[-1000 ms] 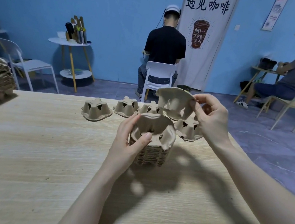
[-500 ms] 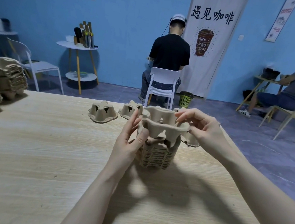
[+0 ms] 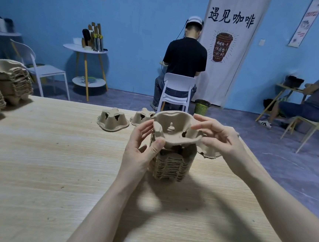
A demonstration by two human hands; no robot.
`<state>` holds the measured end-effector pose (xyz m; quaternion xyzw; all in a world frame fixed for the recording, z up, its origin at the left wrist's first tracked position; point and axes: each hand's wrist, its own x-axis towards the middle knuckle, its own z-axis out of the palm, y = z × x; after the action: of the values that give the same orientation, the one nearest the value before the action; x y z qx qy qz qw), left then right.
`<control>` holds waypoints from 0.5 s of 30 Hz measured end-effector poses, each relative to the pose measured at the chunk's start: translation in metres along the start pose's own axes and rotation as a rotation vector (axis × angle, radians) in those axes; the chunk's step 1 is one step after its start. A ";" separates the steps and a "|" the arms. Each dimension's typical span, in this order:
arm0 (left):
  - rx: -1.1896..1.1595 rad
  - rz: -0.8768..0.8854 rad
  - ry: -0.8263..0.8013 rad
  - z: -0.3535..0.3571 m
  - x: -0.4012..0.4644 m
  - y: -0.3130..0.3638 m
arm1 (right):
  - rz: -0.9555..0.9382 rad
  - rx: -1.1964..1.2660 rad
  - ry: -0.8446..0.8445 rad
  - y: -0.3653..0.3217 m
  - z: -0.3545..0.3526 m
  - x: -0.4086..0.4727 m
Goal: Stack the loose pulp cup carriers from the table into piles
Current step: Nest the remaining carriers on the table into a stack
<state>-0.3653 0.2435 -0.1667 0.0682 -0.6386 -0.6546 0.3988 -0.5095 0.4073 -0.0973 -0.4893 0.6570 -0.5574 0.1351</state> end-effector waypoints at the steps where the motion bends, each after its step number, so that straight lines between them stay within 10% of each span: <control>1: -0.010 -0.002 0.030 0.000 -0.001 0.000 | -0.012 -0.013 -0.017 0.001 0.002 0.000; 9: 0.041 0.029 0.053 0.002 0.000 -0.004 | -0.229 -0.436 0.344 0.006 0.014 0.010; 15: 0.054 0.037 0.041 0.002 0.001 -0.004 | -0.108 -0.298 0.310 -0.001 0.010 0.012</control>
<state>-0.3685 0.2443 -0.1694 0.0805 -0.6488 -0.6283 0.4217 -0.5081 0.3918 -0.0954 -0.4469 0.7176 -0.5293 -0.0714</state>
